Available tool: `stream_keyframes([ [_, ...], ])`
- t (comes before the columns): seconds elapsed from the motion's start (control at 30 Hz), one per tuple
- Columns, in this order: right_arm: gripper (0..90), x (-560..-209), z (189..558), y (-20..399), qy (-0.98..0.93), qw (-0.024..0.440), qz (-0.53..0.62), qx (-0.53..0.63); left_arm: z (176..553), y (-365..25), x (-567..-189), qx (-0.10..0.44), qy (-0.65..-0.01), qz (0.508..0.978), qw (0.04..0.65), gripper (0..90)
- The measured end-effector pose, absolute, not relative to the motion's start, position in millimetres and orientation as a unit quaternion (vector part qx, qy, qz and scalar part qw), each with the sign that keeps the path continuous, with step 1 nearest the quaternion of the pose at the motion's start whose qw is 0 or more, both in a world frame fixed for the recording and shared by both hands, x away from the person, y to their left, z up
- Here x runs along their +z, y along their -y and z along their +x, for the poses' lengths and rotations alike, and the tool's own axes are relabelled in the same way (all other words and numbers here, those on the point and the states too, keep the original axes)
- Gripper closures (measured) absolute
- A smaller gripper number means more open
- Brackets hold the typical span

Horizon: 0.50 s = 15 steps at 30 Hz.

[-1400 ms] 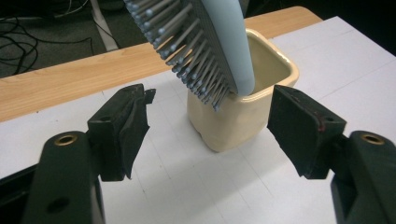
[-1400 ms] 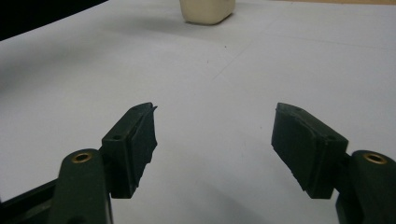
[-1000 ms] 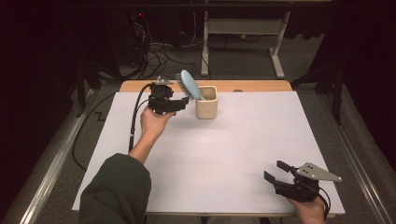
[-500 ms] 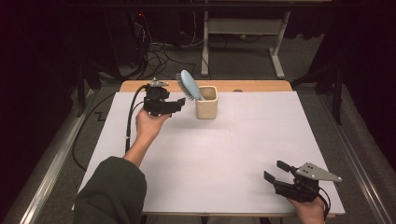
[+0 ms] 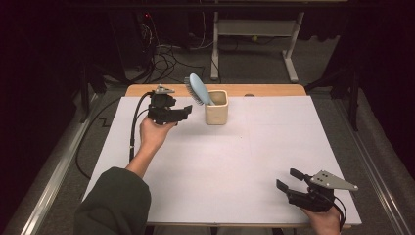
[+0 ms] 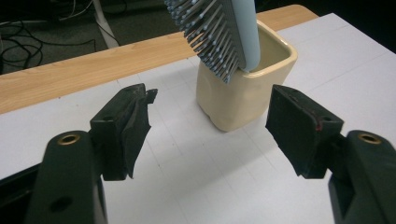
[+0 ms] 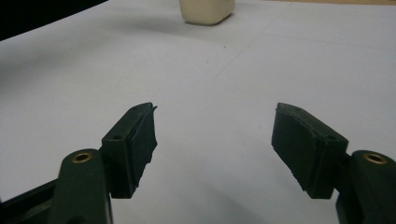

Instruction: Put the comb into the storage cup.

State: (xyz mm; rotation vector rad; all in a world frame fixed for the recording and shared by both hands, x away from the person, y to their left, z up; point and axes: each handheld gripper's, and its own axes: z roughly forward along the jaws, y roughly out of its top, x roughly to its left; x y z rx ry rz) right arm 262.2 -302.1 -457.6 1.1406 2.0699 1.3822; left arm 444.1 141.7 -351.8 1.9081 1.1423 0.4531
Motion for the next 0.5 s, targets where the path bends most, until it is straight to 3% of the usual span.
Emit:
stream_keyframes([
  [0.5,31.4,-457.2,261.9,302.2,-0.74,0.2,0.408,0.495,439.4,-147.4,-353.8,0.181,-0.459,0.76,0.422,31.3],
])
